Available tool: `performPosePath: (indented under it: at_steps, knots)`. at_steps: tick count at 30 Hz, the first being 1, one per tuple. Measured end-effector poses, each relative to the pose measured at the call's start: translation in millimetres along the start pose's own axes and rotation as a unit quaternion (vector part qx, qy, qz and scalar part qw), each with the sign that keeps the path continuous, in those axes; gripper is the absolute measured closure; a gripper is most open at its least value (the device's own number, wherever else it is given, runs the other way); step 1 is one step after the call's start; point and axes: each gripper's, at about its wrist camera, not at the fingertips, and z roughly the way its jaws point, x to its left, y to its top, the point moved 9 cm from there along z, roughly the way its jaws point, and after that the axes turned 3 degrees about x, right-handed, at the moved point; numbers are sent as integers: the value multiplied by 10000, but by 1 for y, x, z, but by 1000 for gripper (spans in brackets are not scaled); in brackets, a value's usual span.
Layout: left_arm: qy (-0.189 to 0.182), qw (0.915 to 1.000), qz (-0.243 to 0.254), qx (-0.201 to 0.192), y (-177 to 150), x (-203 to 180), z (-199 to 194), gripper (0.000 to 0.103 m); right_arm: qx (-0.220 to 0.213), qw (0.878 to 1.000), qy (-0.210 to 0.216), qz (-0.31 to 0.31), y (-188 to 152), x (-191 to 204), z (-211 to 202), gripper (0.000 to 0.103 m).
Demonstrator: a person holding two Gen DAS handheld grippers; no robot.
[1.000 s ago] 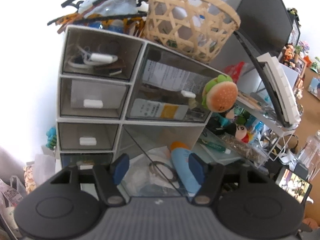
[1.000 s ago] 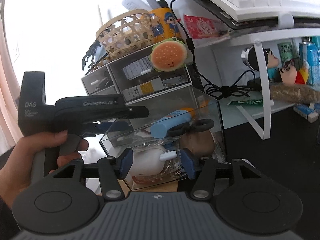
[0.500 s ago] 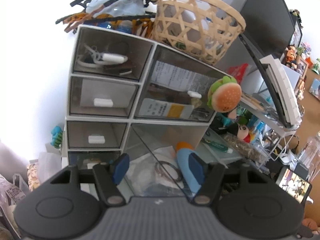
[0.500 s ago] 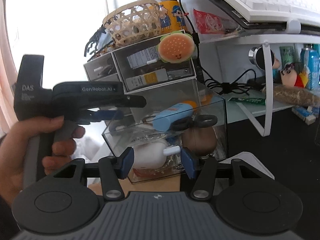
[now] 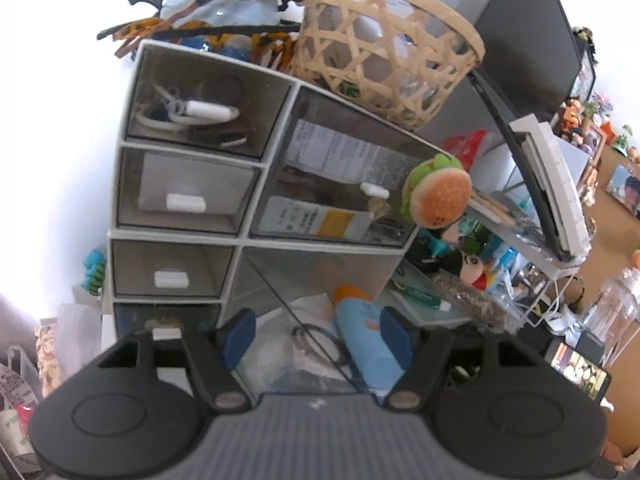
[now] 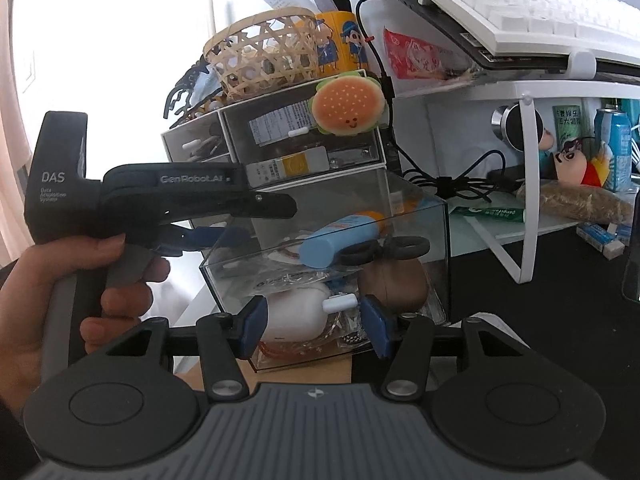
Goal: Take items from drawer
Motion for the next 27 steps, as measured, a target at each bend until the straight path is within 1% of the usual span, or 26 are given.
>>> performPosePath:
  at_steps: [3,8,10,15,16,17,21,23,25,27]
  knots:
    - [-34,10000,21,-3,1,-5,0,32,-30,10000,-60,-48,1,2,-1,47]
    - [77,9999,64,-40,4,-18,0,32,24,10000,-18,9,0,1,-1,47]
    - [53,9999,76,-52,4,-21,0,32,129,9998,58,103,0,0,0,47]
    - [-34,9999,130,-49,6,-25,1,32,202,9997,74,125,-1,1,0,46]
    - [26,9999,84,-97,6,-18,-35,32,217,9996,84,129,-1,1,0,46]
    - [76,9999,44,-146,6,-10,-62,32,231,9996,109,134,-1,1,0,46]
    - [87,9997,21,-236,10,-3,-74,32,288,9991,295,108,-3,6,1,46]
    - [86,9997,75,-230,11,-3,-80,32,340,9982,486,40,-6,16,3,52]
    - [71,9997,137,-207,11,-5,-88,32,373,9974,614,-57,-10,25,6,52]
    - [42,9997,147,-184,11,-7,-96,32,397,9974,569,-183,-14,31,9,52]
